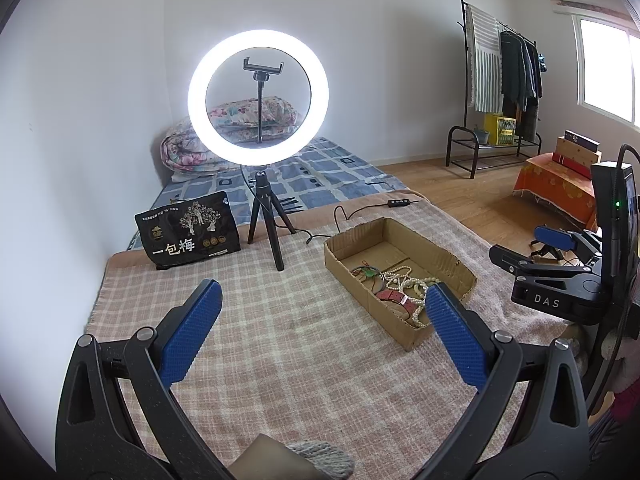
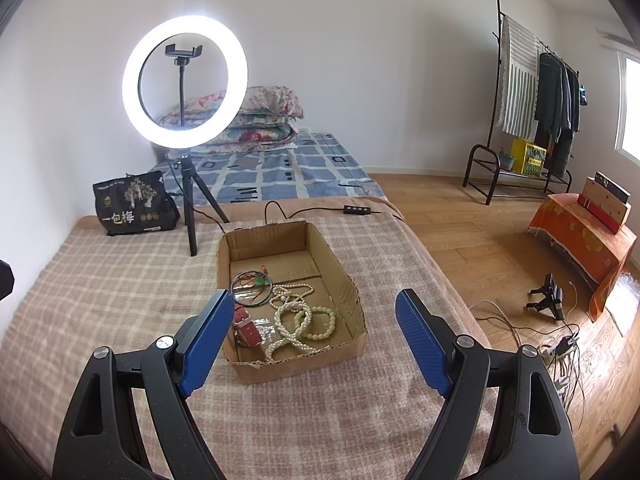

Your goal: Organize jewelry

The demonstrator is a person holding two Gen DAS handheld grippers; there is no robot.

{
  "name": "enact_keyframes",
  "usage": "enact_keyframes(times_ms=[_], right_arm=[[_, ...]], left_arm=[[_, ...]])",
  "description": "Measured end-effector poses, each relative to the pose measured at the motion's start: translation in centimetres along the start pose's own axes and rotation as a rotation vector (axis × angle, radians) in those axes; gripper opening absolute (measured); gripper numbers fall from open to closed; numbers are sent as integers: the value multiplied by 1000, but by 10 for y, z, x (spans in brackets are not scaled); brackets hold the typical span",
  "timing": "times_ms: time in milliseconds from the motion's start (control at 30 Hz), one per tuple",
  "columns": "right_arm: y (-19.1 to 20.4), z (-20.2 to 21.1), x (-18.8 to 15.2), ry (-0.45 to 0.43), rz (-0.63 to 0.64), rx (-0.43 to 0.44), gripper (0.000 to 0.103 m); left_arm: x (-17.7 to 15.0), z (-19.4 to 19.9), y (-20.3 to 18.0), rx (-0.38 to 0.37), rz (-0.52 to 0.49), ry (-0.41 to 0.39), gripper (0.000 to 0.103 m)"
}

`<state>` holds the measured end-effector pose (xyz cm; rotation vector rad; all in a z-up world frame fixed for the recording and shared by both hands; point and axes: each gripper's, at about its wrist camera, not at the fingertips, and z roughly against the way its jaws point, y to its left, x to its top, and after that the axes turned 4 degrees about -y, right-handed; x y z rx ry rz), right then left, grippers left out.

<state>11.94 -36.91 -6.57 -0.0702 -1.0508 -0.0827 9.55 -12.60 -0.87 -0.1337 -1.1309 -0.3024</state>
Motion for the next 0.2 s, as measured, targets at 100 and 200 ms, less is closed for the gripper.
enact_keyframes(times_ms=[100,200], right_arm=[[1,0,-3,4,2,1,83],[1,0,-3,4,2,1,83]], left_arm=[[0,0,-1,1,-5,-9,103],[-3,-3,-2,6,-3,-11,103]])
